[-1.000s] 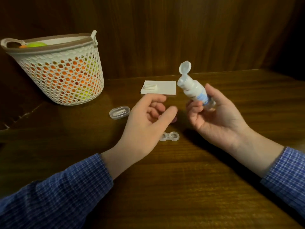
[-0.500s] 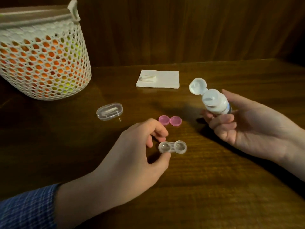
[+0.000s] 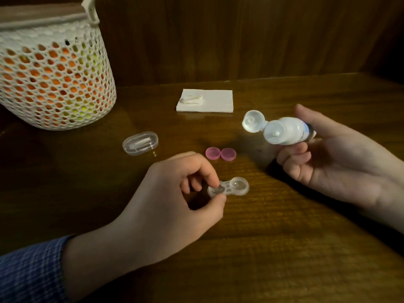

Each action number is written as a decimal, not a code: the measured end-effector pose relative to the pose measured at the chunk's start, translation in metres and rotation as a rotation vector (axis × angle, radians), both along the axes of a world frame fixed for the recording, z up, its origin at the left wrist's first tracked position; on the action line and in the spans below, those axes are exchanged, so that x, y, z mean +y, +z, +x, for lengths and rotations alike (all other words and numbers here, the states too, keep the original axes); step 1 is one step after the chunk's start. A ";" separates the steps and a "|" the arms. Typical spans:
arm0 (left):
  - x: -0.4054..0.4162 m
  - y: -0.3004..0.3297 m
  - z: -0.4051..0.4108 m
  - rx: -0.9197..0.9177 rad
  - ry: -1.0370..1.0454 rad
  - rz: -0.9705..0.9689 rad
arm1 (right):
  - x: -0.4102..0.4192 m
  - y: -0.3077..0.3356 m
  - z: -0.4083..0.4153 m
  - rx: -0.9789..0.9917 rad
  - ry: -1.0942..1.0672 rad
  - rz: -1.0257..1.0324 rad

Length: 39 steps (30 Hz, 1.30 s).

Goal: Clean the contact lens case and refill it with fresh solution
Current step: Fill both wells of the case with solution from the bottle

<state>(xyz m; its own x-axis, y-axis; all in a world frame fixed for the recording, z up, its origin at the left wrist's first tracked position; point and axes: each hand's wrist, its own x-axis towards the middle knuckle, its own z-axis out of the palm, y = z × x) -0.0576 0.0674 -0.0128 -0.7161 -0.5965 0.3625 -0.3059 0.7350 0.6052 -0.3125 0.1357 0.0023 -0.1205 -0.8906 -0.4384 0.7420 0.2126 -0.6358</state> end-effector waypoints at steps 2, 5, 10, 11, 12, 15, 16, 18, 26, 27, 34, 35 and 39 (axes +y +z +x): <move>0.000 0.001 0.002 0.052 -0.038 -0.026 | 0.001 0.000 0.001 0.016 -0.008 0.001; 0.002 0.002 0.004 0.064 -0.082 -0.046 | 0.004 0.003 0.008 0.071 0.018 0.018; 0.002 0.000 0.003 0.065 -0.094 -0.059 | 0.012 0.001 0.030 0.273 0.118 -0.035; 0.001 -0.001 0.003 0.070 -0.097 -0.058 | 0.013 0.000 0.032 0.313 0.127 -0.047; 0.001 -0.001 0.004 0.075 -0.098 -0.060 | 0.014 -0.001 0.034 0.345 0.134 -0.062; 0.001 -0.001 0.005 0.086 -0.097 -0.057 | 0.015 -0.001 0.037 0.403 0.147 -0.104; 0.001 -0.001 0.005 0.089 -0.097 -0.054 | 0.015 -0.001 0.038 0.420 0.147 -0.106; 0.001 -0.001 0.005 0.093 -0.098 -0.050 | 0.016 -0.001 0.040 0.468 0.142 -0.106; 0.001 -0.001 0.005 0.057 -0.092 -0.020 | 0.018 -0.001 0.046 0.536 0.106 -0.159; 0.001 -0.001 0.005 0.048 -0.091 -0.020 | 0.018 -0.001 0.046 0.544 0.102 -0.164; 0.002 -0.002 0.004 -0.005 -0.092 -0.026 | 0.020 -0.005 0.046 0.605 0.099 -0.174; 0.002 -0.002 0.003 -0.006 -0.090 -0.026 | 0.020 -0.006 0.047 0.613 0.094 -0.174; 0.002 -0.002 0.003 -0.023 -0.091 -0.024 | 0.020 -0.006 0.048 0.650 0.094 -0.177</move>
<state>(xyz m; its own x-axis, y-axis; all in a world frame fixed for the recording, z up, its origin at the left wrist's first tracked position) -0.0544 0.0695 -0.0150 -0.7754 -0.5197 0.3588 -0.2504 0.7747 0.5807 -0.2646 0.1560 -0.0034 -0.2286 -0.9619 -0.1499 0.1803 0.1094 -0.9775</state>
